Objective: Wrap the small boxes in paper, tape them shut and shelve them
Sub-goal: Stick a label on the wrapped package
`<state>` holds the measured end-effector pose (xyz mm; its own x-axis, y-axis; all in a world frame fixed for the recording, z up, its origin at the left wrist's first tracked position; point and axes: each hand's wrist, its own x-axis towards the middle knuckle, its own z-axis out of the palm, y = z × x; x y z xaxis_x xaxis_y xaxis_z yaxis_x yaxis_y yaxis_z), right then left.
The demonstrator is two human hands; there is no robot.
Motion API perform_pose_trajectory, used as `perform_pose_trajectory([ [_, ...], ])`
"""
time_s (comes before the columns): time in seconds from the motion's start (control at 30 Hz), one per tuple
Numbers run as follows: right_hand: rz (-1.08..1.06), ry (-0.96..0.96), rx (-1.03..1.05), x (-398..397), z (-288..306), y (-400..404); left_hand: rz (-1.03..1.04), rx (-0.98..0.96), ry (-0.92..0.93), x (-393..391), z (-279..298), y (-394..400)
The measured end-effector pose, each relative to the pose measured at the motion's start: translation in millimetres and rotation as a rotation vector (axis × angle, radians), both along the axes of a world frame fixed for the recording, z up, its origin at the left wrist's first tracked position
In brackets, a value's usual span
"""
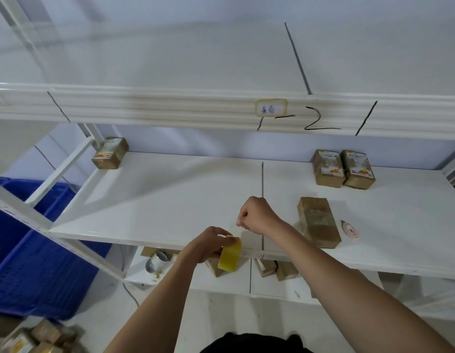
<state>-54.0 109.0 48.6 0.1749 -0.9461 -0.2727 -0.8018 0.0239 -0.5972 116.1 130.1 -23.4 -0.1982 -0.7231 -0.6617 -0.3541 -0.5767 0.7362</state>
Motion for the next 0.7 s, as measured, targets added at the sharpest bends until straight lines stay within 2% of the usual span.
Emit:
perform_pose_trajectory([
  [0.23,0.007,0.034,0.09,27,-27,5,-0.03,0.104,-0.006,26,-22,12],
  [0.4,-0.017,0.062,0.106,35,-42,0,-0.018,0.09,-0.017,27,-35,16],
  [0.7,-0.01,0.043,0.11,47,-61,-8,0.068,0.152,0.167,39,-53,21],
])
